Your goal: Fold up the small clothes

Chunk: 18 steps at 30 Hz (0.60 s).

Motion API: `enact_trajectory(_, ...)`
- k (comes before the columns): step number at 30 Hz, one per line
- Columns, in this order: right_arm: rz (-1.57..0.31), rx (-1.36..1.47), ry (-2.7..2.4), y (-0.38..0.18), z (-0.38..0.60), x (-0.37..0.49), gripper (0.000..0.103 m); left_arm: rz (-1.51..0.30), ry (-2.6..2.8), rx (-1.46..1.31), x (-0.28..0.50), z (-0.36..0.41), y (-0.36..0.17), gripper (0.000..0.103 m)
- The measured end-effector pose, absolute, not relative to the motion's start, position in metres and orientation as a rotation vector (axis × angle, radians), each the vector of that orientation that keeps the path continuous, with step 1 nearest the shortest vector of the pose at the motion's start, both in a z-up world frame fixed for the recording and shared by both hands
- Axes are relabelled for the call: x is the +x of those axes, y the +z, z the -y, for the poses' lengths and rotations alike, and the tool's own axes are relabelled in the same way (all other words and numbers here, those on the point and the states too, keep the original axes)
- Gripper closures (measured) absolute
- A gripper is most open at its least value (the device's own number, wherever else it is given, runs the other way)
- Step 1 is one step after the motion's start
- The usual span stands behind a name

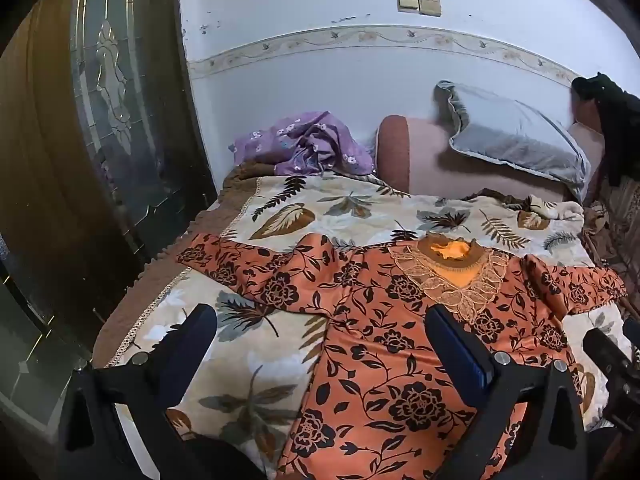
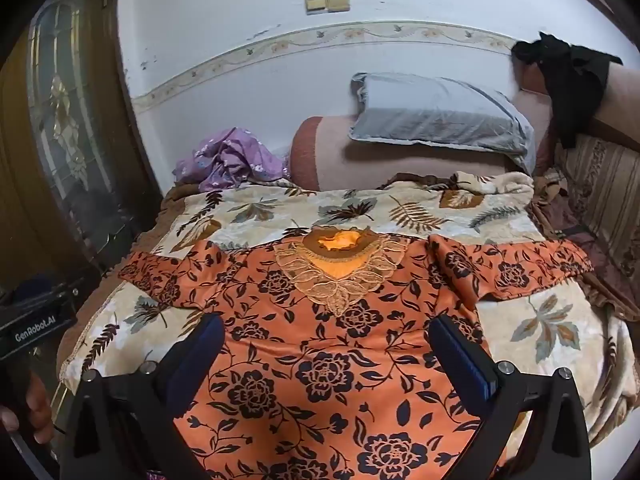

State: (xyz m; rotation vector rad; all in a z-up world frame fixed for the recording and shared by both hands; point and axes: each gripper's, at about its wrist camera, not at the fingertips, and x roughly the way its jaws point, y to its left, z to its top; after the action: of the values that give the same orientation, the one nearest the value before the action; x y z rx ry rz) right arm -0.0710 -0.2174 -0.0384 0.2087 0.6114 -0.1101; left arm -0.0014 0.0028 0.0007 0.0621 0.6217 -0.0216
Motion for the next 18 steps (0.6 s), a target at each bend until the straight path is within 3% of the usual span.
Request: enact_trajectory(18,-0.601,0.367,-0.187,-0.048,0.277,-0.090,0.000,-0.641,-0.032,0.149,-0.004,0.030,0.000,0.000)
